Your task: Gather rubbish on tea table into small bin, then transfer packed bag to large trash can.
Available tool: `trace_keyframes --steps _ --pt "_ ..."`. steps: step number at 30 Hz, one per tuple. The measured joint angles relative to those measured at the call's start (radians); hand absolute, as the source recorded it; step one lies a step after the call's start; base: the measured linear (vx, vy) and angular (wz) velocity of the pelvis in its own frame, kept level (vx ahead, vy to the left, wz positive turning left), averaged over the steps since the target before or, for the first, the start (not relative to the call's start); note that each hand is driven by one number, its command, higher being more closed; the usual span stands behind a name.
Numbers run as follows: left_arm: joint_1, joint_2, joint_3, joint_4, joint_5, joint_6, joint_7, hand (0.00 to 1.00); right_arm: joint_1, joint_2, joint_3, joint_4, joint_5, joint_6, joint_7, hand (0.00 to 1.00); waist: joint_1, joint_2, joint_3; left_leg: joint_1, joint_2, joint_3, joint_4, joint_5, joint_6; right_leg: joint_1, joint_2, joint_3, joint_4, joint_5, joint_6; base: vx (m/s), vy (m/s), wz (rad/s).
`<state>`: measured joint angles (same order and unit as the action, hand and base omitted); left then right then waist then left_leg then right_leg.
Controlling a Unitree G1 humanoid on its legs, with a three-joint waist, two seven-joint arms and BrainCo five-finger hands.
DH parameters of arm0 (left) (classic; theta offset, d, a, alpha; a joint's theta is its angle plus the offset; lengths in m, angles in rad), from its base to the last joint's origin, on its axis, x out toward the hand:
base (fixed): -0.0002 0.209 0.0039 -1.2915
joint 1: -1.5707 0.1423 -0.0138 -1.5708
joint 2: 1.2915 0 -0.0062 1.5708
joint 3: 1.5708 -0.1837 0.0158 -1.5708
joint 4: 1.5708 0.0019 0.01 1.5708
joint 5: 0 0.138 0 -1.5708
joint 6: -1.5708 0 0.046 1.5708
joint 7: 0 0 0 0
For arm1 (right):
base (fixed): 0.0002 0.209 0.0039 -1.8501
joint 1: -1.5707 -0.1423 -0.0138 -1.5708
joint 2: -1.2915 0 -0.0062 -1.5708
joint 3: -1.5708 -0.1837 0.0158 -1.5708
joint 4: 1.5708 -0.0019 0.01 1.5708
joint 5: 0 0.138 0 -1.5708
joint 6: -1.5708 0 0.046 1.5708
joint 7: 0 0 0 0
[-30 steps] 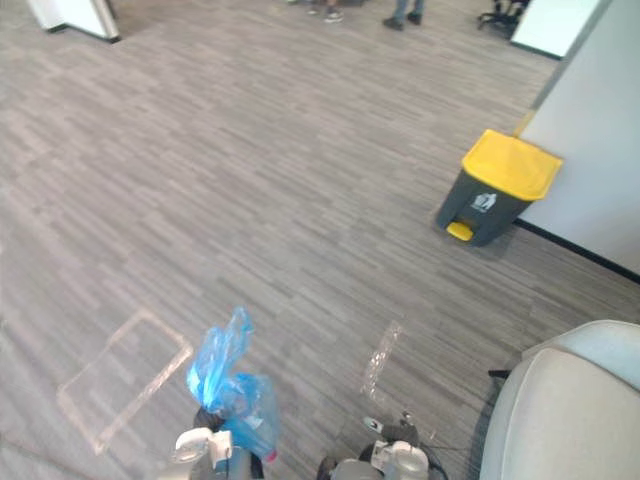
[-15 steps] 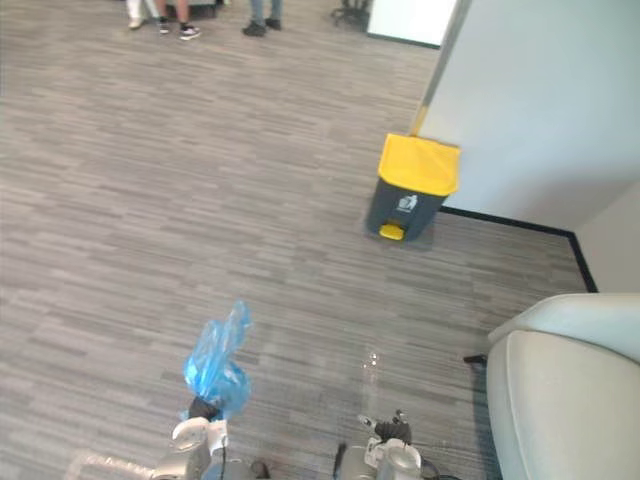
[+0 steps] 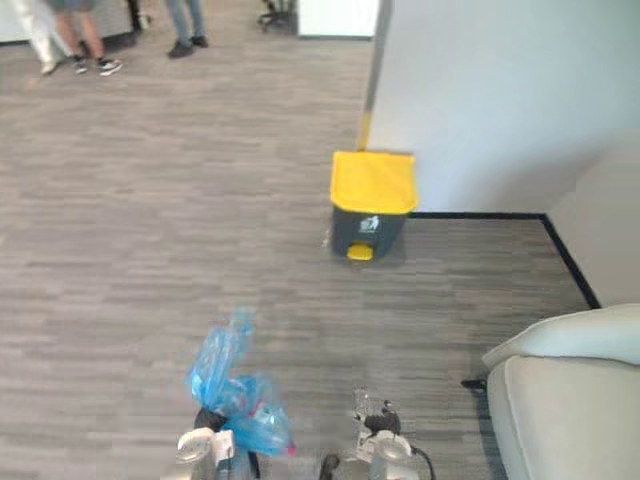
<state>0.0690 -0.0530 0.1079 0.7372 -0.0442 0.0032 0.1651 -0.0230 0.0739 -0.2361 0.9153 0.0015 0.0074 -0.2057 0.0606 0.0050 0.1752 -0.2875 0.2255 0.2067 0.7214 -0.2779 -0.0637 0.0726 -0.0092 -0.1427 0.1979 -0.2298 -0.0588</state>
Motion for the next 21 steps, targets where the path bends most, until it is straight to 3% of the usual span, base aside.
trace_keyframes --steps 2,3,4,5,7,8,9,10,11,13,15,17,19,20,21 --pt "0.000 0.000 0.002 0.000 0.000 0.000 0.003 1.00 0.003 0.001 -0.018 -0.001 0.000 0.000 -0.005 0.00 -0.001 -0.007 -0.001 -0.022 -0.040 -0.032 -0.227 0.046 -0.001 0.041 -0.031 0.028 -0.023 -0.023 0.039 0.49 0.274 -0.53" --pt "0.001 -0.001 0.003 0.004 0.000 0.000 0.004 1.00 0.008 -0.001 -0.029 0.001 0.000 0.000 -0.009 0.00 -0.001 -0.008 -0.009 -0.020 -0.066 -0.066 -0.347 0.160 -0.021 0.061 -0.050 0.052 -0.030 -0.046 0.075 0.60 0.398 -0.53" --pt "0.001 0.004 0.004 0.014 0.000 0.000 0.006 1.00 0.014 -0.007 -0.024 0.011 -0.001 0.004 -0.006 0.00 0.004 -0.036 -0.022 0.002 -0.101 -0.054 -0.354 0.187 -0.018 0.069 -0.080 0.090 -0.031 -0.058 0.093 0.51 0.336 -0.34" --pt "-0.006 0.008 0.005 0.017 0.000 0.001 0.009 1.00 0.018 -0.006 -0.028 0.010 0.000 0.004 -0.006 0.00 -0.003 -0.047 -0.035 0.004 -0.121 -0.047 -0.357 0.168 -0.003 0.066 -0.099 0.099 -0.025 -0.045 0.089 0.51 0.327 -0.29" --pt "-0.019 0.014 0.004 0.020 0.001 0.002 0.009 1.00 0.022 -0.006 -0.035 0.002 -0.001 0.007 -0.008 0.00 0.013 -0.055 -0.039 0.041 -0.128 0.025 -0.310 0.098 0.027 0.049 -0.137 0.158 0.051 -0.015 0.119 0.53 0.345 -0.59" --pt "-0.009 0.016 0.000 0.019 0.001 0.003 0.010 1.00 0.014 -0.004 -0.030 -0.006 -0.001 0.005 -0.005 0.00 0.013 -0.049 -0.039 0.106 -0.133 0.071 -0.322 0.060 0.044 0.005 -0.153 0.185 0.192 0.019 0.166 0.44 0.290 -0.80" --pt "-0.007 0.016 -0.002 0.019 0.001 0.003 0.009 1.00 0.013 -0.004 -0.029 -0.009 -0.001 0.005 -0.005 0.00 0.013 -0.045 -0.039 0.122 -0.132 0.079 -0.327 0.052 0.046 -0.016 -0.154 0.187 0.238 0.032 0.177 0.41 0.256 -0.85" --pt "-0.005 0.021 -0.016 0.020 0.001 0.004 0.009 1.00 0.015 -0.008 -0.019 -0.021 -0.002 0.001 -0.003 0.00 0.010 -0.033 -0.033 0.188 -0.134 0.102 -0.366 0.031 0.050 -0.132 -0.159 0.199 0.484 0.114 0.229 0.37 0.209 -0.50" --pt "-0.009 0.029 -0.027 0.022 0.001 0.004 0.010 1.00 0.018 -0.009 -0.015 -0.022 -0.002 0.001 -0.001 0.00 0.000 -0.032 -0.024 0.246 -0.143 0.114 -0.394 0.022 0.054 -0.219 -0.164 0.201 0.670 0.117 0.241 0.35 0.179 -0.37" --pt "-0.018 0.032 -0.035 0.030 0.001 0.005 0.011 1.00 0.039 -0.006 -0.014 -0.033 -0.002 0.003 0.000 0.00 -0.019 -0.021 -0.019 0.345 -0.153 0.122 -0.456 0.020 0.055 -0.335 -0.165 0.143 0.840 0.086 0.195 0.35 0.108 -0.02" --pt "-0.023 0.038 -0.035 0.032 0.001 0.004 0.011 1.00 0.041 -0.007 -0.013 -0.045 -0.012 0.000 0.001 0.00 -0.023 -0.023 -0.018 0.428 -0.154 0.140 -0.523 0.006 0.041 -0.427 -0.167 0.044 0.831 0.063 0.162 0.37 0.051 -0.11" --pt "-0.041 0.040 -0.030 0.066 0.002 0.004 0.011 1.00 0.030 -0.010 -0.019 -0.043 -0.033 -0.002 0.003 0.00 -0.028 -0.032 -0.015 0.489 -0.155 0.140 -0.559 -0.012 0.032 -0.494 -0.159 -0.063 0.676 0.039 0.127 0.43 -0.058 0.02" --pt "-0.040 0.042 -0.030 0.087 0.002 0.004 0.010 1.00 0.019 -0.010 -0.019 -0.028 -0.041 -0.002 0.004 0.00 -0.045 -0.034 -0.016 0.523 -0.160 0.119 -0.581 -0.012 0.032 -0.485 -0.120 -0.081 0.420 0.078 0.108 0.44 -0.127 0.36" --pt "-0.041 0.056 -0.032 0.098 0.003 0.003 0.009 1.00 0.019 -0.011 -0.021 -0.008 -0.040 -0.003 0.007 0.00 -0.061 -0.062 -0.014 0.550 -0.197 0.056 -0.596 -0.014 0.031 -0.455 -0.100 -0.047 0.235 0.192 0.023 0.49 -0.159 0.41" --pt "-0.051 0.044 -0.028 0.123 0.004 0.005 0.009 1.00 -0.002 -0.029 -0.033 0.006 -0.043 -0.004 0.009 0.00 -0.057 -0.026 -0.006 0.568 -0.171 0.018 -0.601 -0.017 0.031 -0.434 -0.081 -0.053 0.250 0.192 -0.006 0.48 -0.156 0.22"
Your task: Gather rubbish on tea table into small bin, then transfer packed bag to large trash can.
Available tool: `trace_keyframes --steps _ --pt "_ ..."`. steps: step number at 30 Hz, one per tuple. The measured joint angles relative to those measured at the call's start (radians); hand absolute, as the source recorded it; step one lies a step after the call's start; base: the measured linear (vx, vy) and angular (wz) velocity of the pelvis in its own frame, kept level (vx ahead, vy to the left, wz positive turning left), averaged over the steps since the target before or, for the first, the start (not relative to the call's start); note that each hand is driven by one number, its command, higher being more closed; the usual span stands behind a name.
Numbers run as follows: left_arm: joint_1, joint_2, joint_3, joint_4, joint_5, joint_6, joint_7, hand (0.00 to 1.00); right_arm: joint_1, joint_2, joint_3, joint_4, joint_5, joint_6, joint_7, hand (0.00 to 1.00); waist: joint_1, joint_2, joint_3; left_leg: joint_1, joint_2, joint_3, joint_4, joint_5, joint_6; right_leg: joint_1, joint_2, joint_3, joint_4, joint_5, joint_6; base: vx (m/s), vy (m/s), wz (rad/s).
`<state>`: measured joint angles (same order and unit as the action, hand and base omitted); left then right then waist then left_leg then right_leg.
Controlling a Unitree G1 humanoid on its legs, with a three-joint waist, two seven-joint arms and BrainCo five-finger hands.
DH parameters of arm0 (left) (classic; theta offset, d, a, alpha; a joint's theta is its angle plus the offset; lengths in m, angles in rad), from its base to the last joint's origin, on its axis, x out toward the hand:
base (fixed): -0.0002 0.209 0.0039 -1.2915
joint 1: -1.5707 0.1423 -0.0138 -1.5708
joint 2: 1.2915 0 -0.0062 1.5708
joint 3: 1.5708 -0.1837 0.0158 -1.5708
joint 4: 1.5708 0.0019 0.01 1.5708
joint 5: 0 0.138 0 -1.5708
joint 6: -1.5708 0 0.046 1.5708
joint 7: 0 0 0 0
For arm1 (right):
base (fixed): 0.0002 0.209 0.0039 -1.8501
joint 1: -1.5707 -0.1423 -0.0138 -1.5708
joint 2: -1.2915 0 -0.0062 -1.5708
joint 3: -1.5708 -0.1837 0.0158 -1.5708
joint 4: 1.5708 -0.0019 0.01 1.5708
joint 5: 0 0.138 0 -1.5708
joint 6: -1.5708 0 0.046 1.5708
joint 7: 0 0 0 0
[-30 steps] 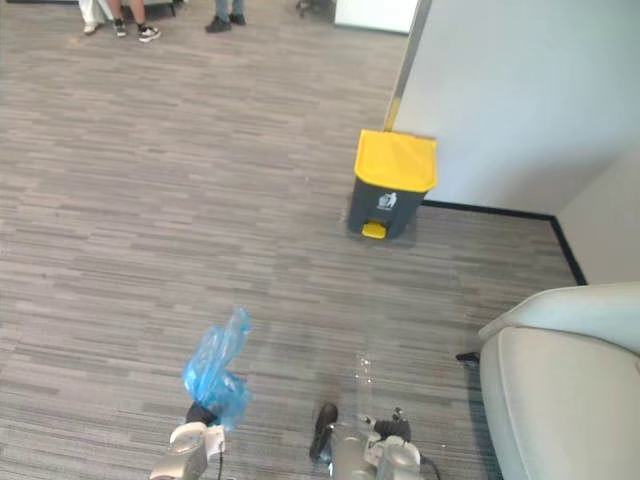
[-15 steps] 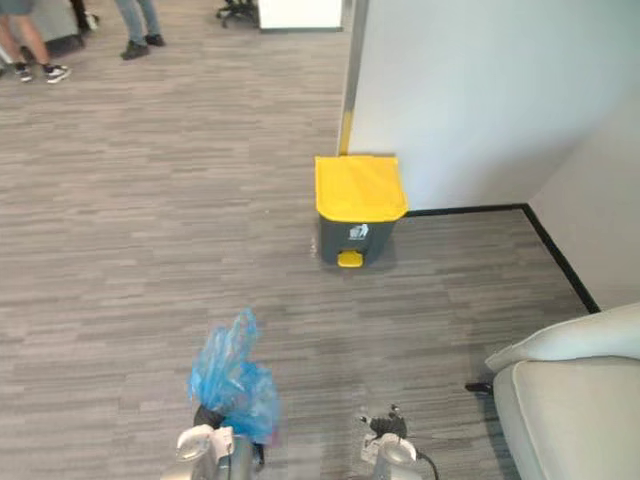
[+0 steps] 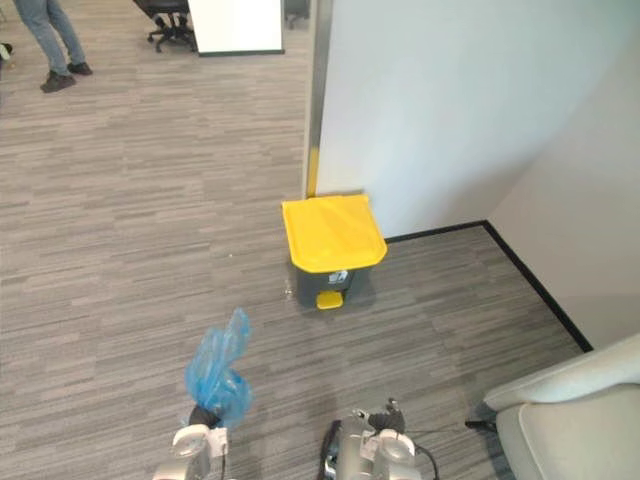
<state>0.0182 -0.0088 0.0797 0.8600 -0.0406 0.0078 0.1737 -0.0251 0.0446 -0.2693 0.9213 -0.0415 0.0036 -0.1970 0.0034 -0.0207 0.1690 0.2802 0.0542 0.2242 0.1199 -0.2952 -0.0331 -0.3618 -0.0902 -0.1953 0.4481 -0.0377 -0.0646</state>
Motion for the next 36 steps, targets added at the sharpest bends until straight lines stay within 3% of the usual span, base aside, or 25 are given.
trace_keyframes --steps 2,4,5,6,8,9,11,13,14,15,16,18,21,23,24,25,27,29,30,31,32,34,36 --pt "0.006 -0.023 -0.002 0.009 0.001 -0.001 -0.001 1.00 -0.019 -0.022 -0.023 0.024 0.000 0.006 -0.002 0.00 0.005 0.056 -0.007 -0.015 0.045 -0.064 0.077 0.004 -0.006 0.018 0.032 -0.019 0.003 -0.062 -0.007 0.44 -0.159 -0.09" --pt "-0.002 -0.020 -0.001 0.008 0.002 -0.001 -0.002 1.00 -0.014 -0.021 -0.023 0.023 0.001 0.006 -0.002 0.00 -0.001 0.059 -0.008 -0.108 0.073 -0.092 0.286 0.042 -0.070 0.067 0.043 -0.040 -0.020 -0.097 -0.013 0.41 -0.183 0.21" --pt "-0.006 -0.030 -0.002 -0.004 0.001 0.000 -0.002 1.00 -0.004 -0.019 -0.020 0.022 0.001 0.007 -0.003 0.00 -0.005 0.060 -0.008 -0.191 0.104 -0.108 0.488 0.113 -0.119 0.126 0.058 -0.051 -0.061 -0.106 -0.020 0.42 -0.176 0.27" --pt "0.001 -0.043 -0.002 -0.023 0.001 -0.001 -0.003 1.00 0.003 -0.019 -0.004 0.019 0.003 0.009 -0.006 0.00 0.004 0.059 -0.005 -0.263 0.140 -0.110 0.661 0.201 -0.135 0.189 0.077 -0.044 -0.107 -0.113 -0.028 0.49 -0.153 0.06" --pt "0.023 -0.041 -0.010 -0.053 0.001 -0.001 -0.004 1.00 0.006 -0.003 0.022 0.016 0.004 0.011 -0.010 0.00 0.013 0.046 -0.003 -0.359 0.186 -0.068 0.835 0.142 -0.101 0.281 0.093 -0.036 -0.164 -0.127 -0.042 0.47 -0.070 -0.27" --pt "0.034 -0.041 -0.012 -0.068 0.001 -0.001 -0.004 1.00 0.006 0.005 0.032 0.015 0.005 0.013 -0.010 0.00 0.015 0.037 -0.005 -0.412 0.192 -0.040 0.842 0.107 -0.089 0.320 0.093 -0.026 -0.193 -0.130 -0.043 0.30 -0.031 -0.32" --pt "0.036 -0.042 -0.012 -0.077 0.001 -0.001 -0.004 1.00 0.006 0.010 0.035 0.012 0.005 0.016 -0.010 0.00 0.024 0.027 -0.002 -0.464 0.194 0.007 0.748 0.063 -0.063 0.367 0.090 -0.002 -0.228 -0.126 -0.037 0.33 0.026 -0.44" --pt "0.035 -0.043 -0.011 -0.085 0.001 -0.001 -0.003 1.00 0.007 0.016 0.019 0.008 0.005 0.018 -0.010 0.00 0.048 0.026 -0.002 -0.484 0.156 0.013 0.487 0.058 -0.054 0.401 0.081 0.041 -0.251 -0.128 -0.027 0.42 0.132 -0.61" --pt "0.032 -0.043 -0.010 -0.085 0.001 -0.001 -0.003 1.00 0.006 0.017 0.012 0.004 0.005 0.018 -0.010 0.00 0.053 0.027 -0.003 -0.482 0.120 -0.007 0.305 0.103 -0.050 0.415 0.071 0.056 -0.250 -0.140 -0.005 0.27 0.159 -0.39" --pt "0.034 -0.044 -0.012 -0.084 0.001 -0.001 -0.003 1.00 0.009 0.013 0.005 0.002 0.005 0.019 -0.010 0.00 0.052 0.043 -0.012 -0.470 0.102 -0.031 0.189 0.192 -0.040 0.421 0.077 0.062 -0.248 -0.151 0.016 0.33 0.204 -0.28" --pt "0.035 -0.035 -0.008 -0.068 0.000 -0.001 -0.002 1.00 0.013 0.019 -0.008 0.011 0.004 0.024 -0.011 0.00 0.051 0.014 -0.018 -0.444 0.067 -0.033 0.161 0.227 -0.023 0.432 0.052 0.088 -0.246 -0.173 0.048 0.32 0.180 -0.09" --pt "0.032 -0.030 0.000 -0.067 0.001 -0.001 -0.001 1.00 0.031 0.020 -0.008 0.011 0.004 0.023 -0.010 0.00 0.050 -0.011 -0.035 -0.392 0.022 -0.008 0.095 0.220 -0.011 0.435 0.004 0.099 -0.229 -0.183 0.074 0.30 0.162 -0.14" --pt "0.037 -0.028 -0.001 -0.060 0.003 -0.001 -0.001 1.00 0.030 0.020 0.000 0.007 0.003 0.024 -0.008 0.00 0.056 -0.001 -0.034 -0.309 -0.001 0.035 0.038 0.198 0.015 0.386 -0.032 0.118 -0.051 -0.174 0.106 0.24 0.174 -0.32" --pt "0.046 -0.013 -0.024 -0.061 0.002 0.000 -0.001 1.00 0.043 0.020 0.003 0.001 0.002 0.023 -0.007 0.00 0.051 0.006 -0.035 -0.258 -0.001 0.039 0.021 0.164 0.024 0.259 -0.052 0.125 0.232 -0.113 0.192 0.17 0.137 -0.14" --pt "0.049 -0.006 -0.029 -0.061 0.002 0.000 -0.001 1.00 0.044 0.020 0.008 -0.007 0.004 0.024 -0.006 0.00 0.051 0.009 -0.033 -0.244 -0.002 0.040 0.023 0.149 0.026 0.217 -0.062 0.127 0.321 -0.101 0.201 0.21 0.097 0.04" --pt "0.055 0.004 -0.028 -0.055 0.002 0.001 0.000 1.00 0.045 0.019 0.011 -0.008 0.002 0.022 -0.004 0.00 0.048 0.003 -0.036 -0.222 -0.003 0.039 0.024 0.136 0.025 0.176 -0.076 0.115 0.394 -0.125 0.176 0.19 0.042 0.10" --pt "0.055 0.007 -0.027 -0.038 0.003 0.002 0.000 1.00 0.047 0.019 0.010 -0.007 0.001 0.022 -0.004 0.00 0.046 -0.002 -0.038 -0.176 0.001 0.034 0.016 0.127 0.023 0.156 -0.093 0.070 0.389 -0.184 0.164 0.24 -0.028 0.17" --pt "0.051 0.006 -0.026 -0.030 0.009 0.000 -0.001 1.00 0.043 0.019 0.009 -0.002 -0.001 0.021 -0.002 0.00 0.032 0.001 -0.038 -0.155 0.015 0.011 0.000 0.125 0.020 0.141 -0.082 0.030 0.237 -0.208 0.149 0.25 -0.114 0.34" --pt "0.051 0.006 -0.026 -0.026 0.009 -0.001 -0.001 1.00 0.043 0.019 0.009 -0.001 -0.001 0.021 -0.002 0.00 0.032 -0.003 -0.040 -0.155 0.015 0.007 0.001 0.122 0.009 0.142 -0.069 0.033 0.139 -0.182 0.139 0.22 -0.154 0.31" --pt "0.056 0.009 -0.024 -0.021 0.009 -0.002 -0.002 1.00 0.045 0.019 0.010 0.007 -0.001 0.021 -0.001 0.00 0.032 -0.019 -0.046 -0.156 0.001 -0.006 0.002 0.117 -0.004 0.157 -0.059 0.050 -0.006 -0.081 0.112 0.24 -0.175 0.16" --pt "0.046 0.001 -0.015 0.010 0.011 -0.001 -0.001 1.00 0.038 0.008 0.002 0.039 0.000 0.019 -0.001 0.00 0.034 -0.011 -0.049 -0.150 0.005 -0.029 0.002 0.102 -0.027 0.189 -0.046 0.047 -0.067 -0.099 0.102 0.29 -0.190 0.08" --pt "0.044 -0.022 -0.005 0.018 0.018 -0.002 -0.002 1.00 0.032 -0.015 -0.004 0.047 0.000 0.018 -0.002 0.00 0.034 0.029 -0.051 -0.146 0.037 -0.038 0.000 0.103 -0.029 0.223 -0.009 0.038 -0.128 -0.083 0.092 0.23 -0.137 -0.11" --pt "0.050 -0.035 0.000 0.023 0.019 -0.002 -0.003 1.00 0.030 -0.023 -0.007 0.060 -0.001 0.018 -0.002 0.00 0.035 0.044 -0.056 -0.118 0.063 -0.045 -0.019 0.102 -0.030 0.265 0.029 0.040 -0.181 -0.073 0.076 0.18 -0.118 -0.29"
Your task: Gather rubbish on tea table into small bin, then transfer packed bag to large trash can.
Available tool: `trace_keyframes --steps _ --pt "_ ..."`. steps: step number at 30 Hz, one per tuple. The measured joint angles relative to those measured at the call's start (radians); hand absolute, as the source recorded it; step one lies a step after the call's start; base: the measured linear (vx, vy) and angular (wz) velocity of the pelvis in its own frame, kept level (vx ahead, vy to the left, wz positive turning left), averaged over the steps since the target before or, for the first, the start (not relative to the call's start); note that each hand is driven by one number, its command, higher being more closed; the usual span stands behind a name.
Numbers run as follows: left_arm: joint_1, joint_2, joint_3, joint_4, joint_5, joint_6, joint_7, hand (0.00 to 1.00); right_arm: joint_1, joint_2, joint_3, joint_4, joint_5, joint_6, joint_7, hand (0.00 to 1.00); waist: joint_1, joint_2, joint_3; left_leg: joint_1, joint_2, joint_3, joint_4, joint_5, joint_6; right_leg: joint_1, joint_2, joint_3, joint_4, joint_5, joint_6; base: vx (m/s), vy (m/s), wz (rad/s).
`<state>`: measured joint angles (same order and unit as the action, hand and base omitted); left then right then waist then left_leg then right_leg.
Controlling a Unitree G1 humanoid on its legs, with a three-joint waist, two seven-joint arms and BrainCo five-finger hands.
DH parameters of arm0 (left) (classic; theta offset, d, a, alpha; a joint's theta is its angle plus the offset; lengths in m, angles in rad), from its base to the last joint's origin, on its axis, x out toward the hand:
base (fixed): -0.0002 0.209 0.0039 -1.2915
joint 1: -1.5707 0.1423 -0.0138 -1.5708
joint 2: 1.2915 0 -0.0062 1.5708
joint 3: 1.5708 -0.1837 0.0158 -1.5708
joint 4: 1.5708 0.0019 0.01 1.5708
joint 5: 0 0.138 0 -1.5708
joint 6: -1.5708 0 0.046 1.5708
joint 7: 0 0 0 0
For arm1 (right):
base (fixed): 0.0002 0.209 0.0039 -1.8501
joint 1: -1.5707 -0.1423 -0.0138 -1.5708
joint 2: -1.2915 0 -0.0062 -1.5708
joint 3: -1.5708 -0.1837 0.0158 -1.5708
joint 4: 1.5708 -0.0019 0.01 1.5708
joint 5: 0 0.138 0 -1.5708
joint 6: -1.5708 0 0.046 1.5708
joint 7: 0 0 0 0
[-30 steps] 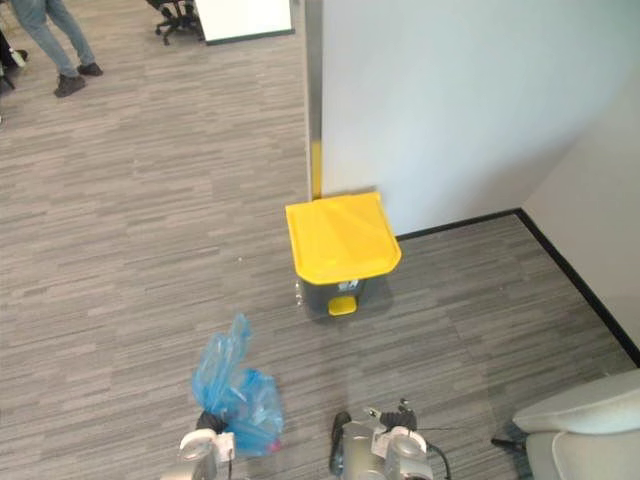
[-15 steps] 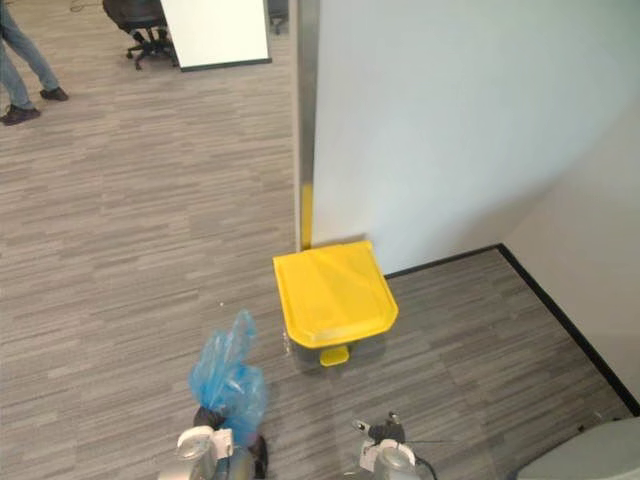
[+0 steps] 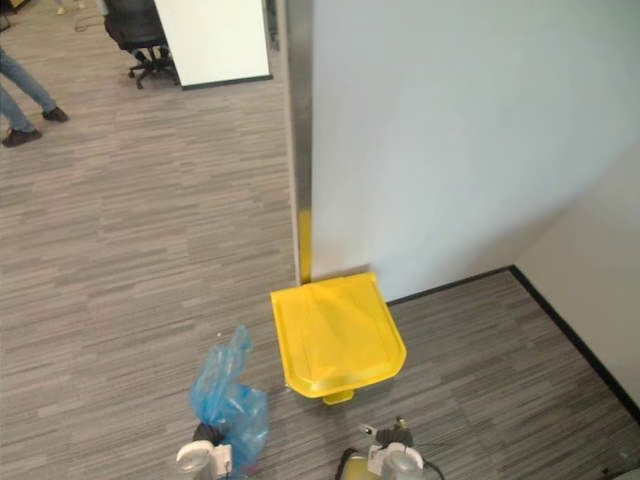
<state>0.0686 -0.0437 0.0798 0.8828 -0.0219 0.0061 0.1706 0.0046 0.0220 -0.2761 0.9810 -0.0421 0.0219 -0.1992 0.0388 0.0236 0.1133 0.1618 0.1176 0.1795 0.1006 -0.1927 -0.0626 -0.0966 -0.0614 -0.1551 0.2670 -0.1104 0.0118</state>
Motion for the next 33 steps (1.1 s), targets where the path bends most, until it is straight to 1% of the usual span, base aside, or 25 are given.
trace_keyframes --steps 2,4,7,9,11,14,18,22,25,28,30,31,32,33 --pt "-0.004 -0.007 -0.002 0.012 0.000 -0.001 0.000 1.00 0.003 -0.002 -0.002 0.007 0.000 -0.002 0.000 0.00 -0.002 -0.002 -0.001 0.016 0.011 -0.009 -0.013 0.003 -0.004 0.029 0.019 0.002 -0.046 0.012 -0.005 0.12 -0.079 -0.16" --pt "-0.017 -0.007 -0.001 0.022 0.000 0.000 0.000 1.00 0.000 -0.003 -0.019 0.022 0.001 -0.003 0.000 0.00 -0.003 -0.006 -0.007 0.012 0.015 -0.030 -0.026 0.003 -0.004 0.035 0.029 0.005 -0.090 0.037 -0.003 0.07 -0.018 -0.08" --pt "-0.021 -0.001 -0.001 0.033 0.000 0.000 0.000 1.00 0.002 -0.018 -0.038 0.040 0.002 -0.003 0.000 0.00 -0.005 -0.011 -0.007 0.012 0.001 -0.033 -0.029 0.004 -0.005 0.074 0.033 0.024 -0.187 0.091 0.016 0.01 0.064 -0.09" --pt "-0.016 0.010 -0.002 0.034 0.000 0.000 0.000 1.00 0.006 -0.019 -0.039 0.041 0.002 -0.003 0.000 0.00 -0.005 -0.012 -0.006 0.011 -0.013 -0.033 -0.029 0.004 -0.005 0.090 0.024 0.034 -0.231 0.122 0.028 -0.02 0.117 -0.14" --pt "-0.014 0.032 -0.001 0.037 0.000 0.000 0.001 1.00 0.004 -0.019 -0.040 0.053 0.003 -0.003 0.000 0.00 -0.002 -0.020 -0.004 0.006 -0.035 -0.033 -0.028 0.004 -0.005 0.097 0.007 0.052 -0.268 0.150 0.040 -0.05 0.122 -0.14" --pt "-0.007 0.067 0.001 0.041 0.000 0.000 0.003 1.00 0.003 -0.016 -0.047 0.058 0.003 -0.003 0.000 0.00 -0.001 -0.029 -0.003 -0.001 -0.051 -0.035 -0.026 0.003 -0.004 0.096 -0.006 0.057 -0.281 0.163 0.045 -0.07 0.054 -0.03" --pt "0.018 0.071 0.021 0.041 -0.001 -0.001 0.005 1.00 0.007 -0.014 -0.056 0.057 0.003 -0.003 0.000 0.00 0.002 -0.034 -0.004 -0.004 -0.053 -0.034 -0.026 0.000 0.001 0.090 -0.008 0.060 -0.284 0.174 0.043 -0.07 0.003 -0.04" --pt "0.023 0.067 0.035 0.041 -0.001 0.000 0.005 1.00 0.011 -0.016 -0.053 0.054 0.003 -0.003 0.000 0.00 0.013 -0.035 -0.002 -0.007 -0.051 -0.024 -0.014 -0.016 0.007 0.073 -0.005 0.075 -0.265 0.176 0.042 -0.08 -0.014 -0.14" --pt "0.024 0.062 0.060 0.036 -0.002 0.000 0.006 1.00 0.015 -0.016 -0.038 0.043 0.006 -0.004 -0.003 0.00 0.018 -0.040 -0.004 -0.033 -0.046 -0.022 0.033 -0.040 0.009 0.058 -0.011 0.073 -0.241 0.171 0.048 -0.09 -0.016 -0.04" --pt "0.023 0.064 0.060 0.028 -0.002 -0.001 0.006 1.00 0.041 -0.016 -0.032 0.013 0.015 -0.006 -0.012 0.00 0.017 -0.045 -0.004 -0.059 -0.048 -0.051 0.084 -0.064 0.014 0.047 -0.030 0.046 -0.192 0.143 0.058 -0.04 0.016 0.23" --pt "0.023 0.067 0.060 0.007 -0.003 -0.001 0.005 1.00 0.054 -0.014 -0.033 0.013 0.023 -0.007 -0.015 0.00 0.016 -0.058 0.004 -0.061 -0.048 -0.061 0.131 -0.094 0.020 0.034 -0.048 0.024 -0.100 0.095 0.069 -0.01 0.034 0.30" --pt "0.023 0.069 0.060 0.004 -0.004 -0.001 0.005 1.00 0.055 -0.012 -0.033 0.013 0.023 -0.007 -0.016 0.00 0.019 -0.064 0.001 -0.060 -0.049 -0.068 0.138 -0.102 0.023 0.025 -0.055 0.019 -0.068 0.083 0.077 0.01 0.035 0.19" --pt "0.023 0.069 0.060 0.004 -0.002 0.000 0.005 1.00 0.054 -0.003 -0.037 0.013 0.023 -0.007 -0.015 0.00 0.018 -0.063 0.006 -0.049 -0.047 -0.080 0.139 -0.117 0.043 -0.005 -0.069 -0.004 0.015 0.075 0.095 0.01 0.028 0.04" --pt "0.022 0.068 0.061 0.004 -0.002 0.000 0.005 1.00 0.051 -0.004 -0.040 0.012 0.024 -0.008 -0.015 0.00 0.017 -0.058 0.010 -0.044 -0.045 -0.079 0.139 -0.120 0.046 -0.039 -0.075 -0.012 0.088 0.077 0.106 0.01 0.046 -0.05"
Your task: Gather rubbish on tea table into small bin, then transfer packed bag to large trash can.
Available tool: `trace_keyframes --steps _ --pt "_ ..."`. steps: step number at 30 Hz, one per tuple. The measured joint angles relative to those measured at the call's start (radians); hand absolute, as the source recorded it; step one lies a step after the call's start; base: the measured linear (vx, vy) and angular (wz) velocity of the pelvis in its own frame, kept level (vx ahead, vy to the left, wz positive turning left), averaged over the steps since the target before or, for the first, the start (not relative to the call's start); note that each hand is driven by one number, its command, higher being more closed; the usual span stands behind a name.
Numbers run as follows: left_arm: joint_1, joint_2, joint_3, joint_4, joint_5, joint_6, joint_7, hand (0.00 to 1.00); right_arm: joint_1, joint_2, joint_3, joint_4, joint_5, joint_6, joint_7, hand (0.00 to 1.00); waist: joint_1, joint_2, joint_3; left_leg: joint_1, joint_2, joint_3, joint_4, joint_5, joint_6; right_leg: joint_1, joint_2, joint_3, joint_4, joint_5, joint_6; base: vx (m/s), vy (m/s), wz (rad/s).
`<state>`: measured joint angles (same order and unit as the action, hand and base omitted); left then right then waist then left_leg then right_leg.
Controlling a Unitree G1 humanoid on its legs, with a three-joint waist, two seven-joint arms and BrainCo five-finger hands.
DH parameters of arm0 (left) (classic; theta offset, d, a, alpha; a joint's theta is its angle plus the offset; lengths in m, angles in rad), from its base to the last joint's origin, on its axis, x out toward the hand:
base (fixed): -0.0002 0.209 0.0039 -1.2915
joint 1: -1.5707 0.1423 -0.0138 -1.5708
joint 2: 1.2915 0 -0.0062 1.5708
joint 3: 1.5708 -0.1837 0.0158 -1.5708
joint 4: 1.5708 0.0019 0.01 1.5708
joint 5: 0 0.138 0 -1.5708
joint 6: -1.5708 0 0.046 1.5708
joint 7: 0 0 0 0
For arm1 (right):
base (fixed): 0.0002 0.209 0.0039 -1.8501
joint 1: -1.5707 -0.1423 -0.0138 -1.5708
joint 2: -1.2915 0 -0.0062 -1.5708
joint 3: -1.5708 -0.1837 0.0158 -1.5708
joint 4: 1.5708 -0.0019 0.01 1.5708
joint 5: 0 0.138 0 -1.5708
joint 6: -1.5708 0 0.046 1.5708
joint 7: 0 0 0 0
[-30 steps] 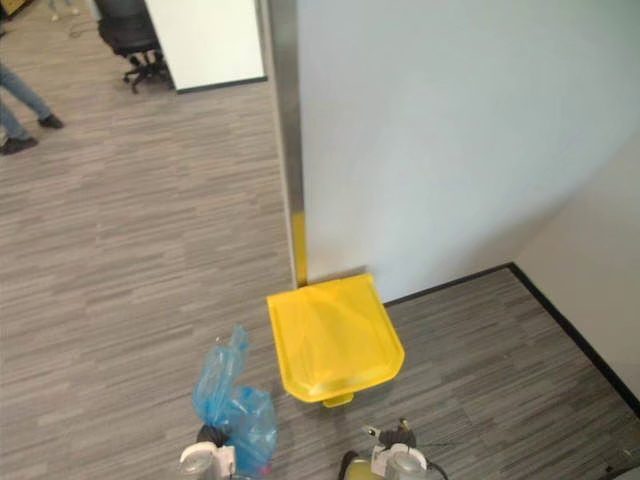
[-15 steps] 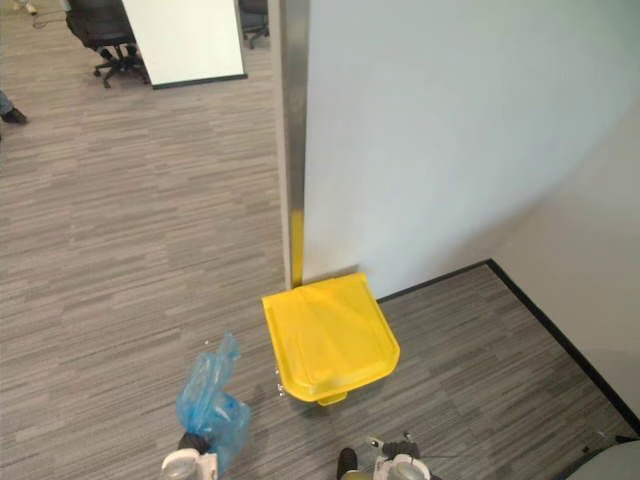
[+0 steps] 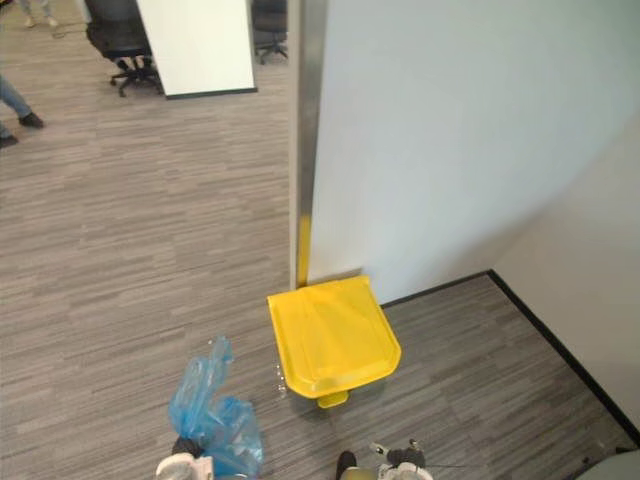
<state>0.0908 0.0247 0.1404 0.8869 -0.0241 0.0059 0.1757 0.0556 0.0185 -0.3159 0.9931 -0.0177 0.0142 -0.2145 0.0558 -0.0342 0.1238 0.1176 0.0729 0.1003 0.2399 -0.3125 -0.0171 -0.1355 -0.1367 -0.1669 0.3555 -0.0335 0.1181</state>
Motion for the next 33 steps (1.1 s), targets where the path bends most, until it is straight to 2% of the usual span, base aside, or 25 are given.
trace_keyframes --steps 1,2,3,4,5,6,7,8,9,10,11,12,15,18,24,27,29,33 --pt "-0.001 0.001 0.001 -0.001 0.001 0.000 0.001 1.00 -0.016 -0.007 -0.021 -0.006 0.010 0.000 0.000 0.00 -0.001 0.003 0.011 0.030 0.012 0.001 0.002 -0.010 0.008 -0.091 -0.002 -0.023 0.148 -0.016 0.010 0.05 0.047 -0.17" --pt "-0.007 0.001 0.001 0.002 0.001 0.001 0.002 1.00 -0.026 -0.008 -0.026 -0.006 0.018 0.001 0.000 0.00 0.002 0.007 0.016 0.036 0.039 0.009 0.028 -0.035 0.003 -0.147 0.024 -0.018 0.161 -0.040 -0.014 0.05 0.041 -0.22" --pt "-0.011 0.001 0.001 0.005 0.001 0.001 0.002 1.00 -0.031 -0.006 -0.028 -0.006 0.018 0.000 0.000 0.00 0.006 0.005 0.020 0.043 0.044 0.014 0.032 -0.043 -0.001 -0.172 0.035 -0.015 0.149 -0.037 -0.017 0.12 -0.005 -0.24" --pt "-0.025 0.006 0.006 0.011 0.002 0.001 0.007 1.00 -0.045 0.005 -0.033 -0.007 0.018 0.000 -0.004 0.00 0.007 -0.007 0.036 0.061 0.053 0.030 0.042 -0.057 -0.002 -0.206 0.059 -0.010 0.076 -0.017 -0.011 0.14 -0.067 -0.10" --pt "-0.041 0.004 0.016 0.011 0.002 0.001 0.019 1.00 -0.045 0.014 -0.036 -0.018 0.018 -0.001 -0.007 0.00 0.005 -0.025 0.045 0.066 0.046 0.033 0.073 -0.074 -0.018 -0.222 0.057 -0.020 0.017 -0.002 -0.009 0.14 -0.067 0.02" --pt "-0.048 0.000 0.022 0.011 0.002 0.001 0.020 1.00 -0.045 0.016 -0.038 -0.020 0.018 -0.001 -0.009 0.00 0.004 -0.031 0.048 0.068 0.040 0.027 0.089 -0.089 -0.026 -0.227 0.055 -0.019 0.007 0.000 -0.006 0.27 -0.167 0.31" --pt "-0.057 -0.006 0.025 0.011 0.001 -0.001 0.021 1.00 -0.042 0.017 -0.045 -0.019 0.017 0.002 -0.019 0.00 0.004 -0.041 0.051 0.079 0.023 0.019 0.118 -0.125 -0.039 -0.206 0.050 -0.008 0.001 -0.024 0.012 0.33 -0.173 0.24" --pt "-0.076 -0.019 0.031 0.013 0.001 -0.002 0.025 1.00 -0.051 0.010 -0.063 -0.020 0.017 0.005 -0.023 0.00 0.011 -0.016 0.066 0.098 0.031 0.009 0.131 -0.151 -0.052 -0.194 0.052 -0.016 0.015 -0.041 0.029 0.38 -0.179 0.20" --pt "-0.082 -0.025 0.032 0.012 0.001 -0.003 0.027 1.00 -0.064 0.004 -0.074 -0.022 0.017 0.003 -0.027 0.00 0.010 0.000 0.072 0.096 0.043 0.005 0.133 -0.149 -0.055 -0.196 0.055 -0.025 0.027 -0.061 0.023 0.26 -0.097 0.24" --pt "-0.101 -0.037 0.031 0.007 0.001 -0.011 0.036 1.00 -0.082 0.001 -0.089 -0.023 0.017 0.003 -0.031 0.00 0.000 0.026 0.086 0.093 0.049 -0.008 0.123 -0.141 -0.057 -0.197 0.062 -0.037 0.036 -0.067 0.005 0.20 -0.075 0.43" --pt "-0.114 -0.047 0.031 0.006 0.001 -0.017 0.036 1.00 -0.084 -0.003 -0.105 -0.025 0.017 0.005 -0.032 0.00 0.003 0.044 0.090 0.095 0.061 -0.022 0.115 -0.137 -0.055 -0.197 0.066 -0.048 0.048 -0.079 -0.015 0.20 -0.084 0.43" --pt "-0.116 -0.048 0.030 0.006 0.002 -0.020 0.035 1.00 -0.083 -0.004 -0.111 -0.025 0.017 0.005 -0.032 0.00 0.005 0.049 0.087 0.095 0.067 -0.029 0.114 -0.131 -0.051 -0.196 0.072 -0.051 0.049 -0.087 -0.021 0.19 -0.078 0.18" --pt "-0.118 -0.048 0.021 -0.016 0.002 -0.020 0.033 1.00 -0.075 0.003 -0.113 -0.025 0.018 0.006 -0.033 0.00 0.005 0.048 0.085 0.096 0.098 -0.031 0.125 -0.106 -0.047 -0.166 0.084 -0.085 0.045 -0.120 -0.031 0.18 -0.081 0.22" --pt "-0.126 -0.049 0.017 -0.032 0.001 -0.016 0.033 1.00 -0.074 0.008 -0.109 -0.025 0.018 0.014 -0.033 0.00 0.005 0.039 0.080 0.096 0.112 -0.032 0.113 -0.105 -0.048 -0.159 0.085 -0.105 0.046 -0.115 -0.045 0.10 -0.014 0.19" --pt "-0.118 -0.039 -0.028 -0.071 0.001 -0.010 0.033 1.00 -0.097 0.015 -0.020 -0.039 0.017 0.013 -0.030 0.00 0.009 0.015 0.063 0.065 0.088 -0.061 0.079 -0.089 -0.077 -0.199 0.065 -0.099 0.041 -0.110 -0.048 0.04 0.025 0.02" --pt "-0.118 -0.037 -0.079 -0.119 -0.006 -0.009 0.035 1.00 -0.121 0.025 0.088 -0.070 0.018 0.015 -0.028 0.00 0.014 0.012 0.061 0.025 0.071 -0.090 0.078 -0.076 -0.096 -0.223 0.044 -0.106 0.033 -0.100 -0.055 -0.02 0.009 0.18" --pt "-0.117 -0.035 -0.095 -0.165 -0.020 -0.009 0.037 1.00 -0.134 0.026 0.167 -0.173 0.020 0.009 -0.028 0.00 0.028 0.016 0.061 -0.012 0.074 -0.097 0.103 -0.070 -0.101 -0.235 0.045 -0.110 0.021 -0.094 -0.063 -0.03 -0.039 0.14" --pt "-0.114 -0.006 -0.124 -0.252 -0.041 -0.014 0.039 1.00 -0.207 0.011 0.217 -0.307 0.021 -0.008 -0.040 0.00 0.056 0.018 0.062 -0.082 0.083 -0.114 0.120 -0.069 -0.103 -0.291 0.056 -0.118 0.022 -0.082 -0.077 -0.04 -0.088 0.07"
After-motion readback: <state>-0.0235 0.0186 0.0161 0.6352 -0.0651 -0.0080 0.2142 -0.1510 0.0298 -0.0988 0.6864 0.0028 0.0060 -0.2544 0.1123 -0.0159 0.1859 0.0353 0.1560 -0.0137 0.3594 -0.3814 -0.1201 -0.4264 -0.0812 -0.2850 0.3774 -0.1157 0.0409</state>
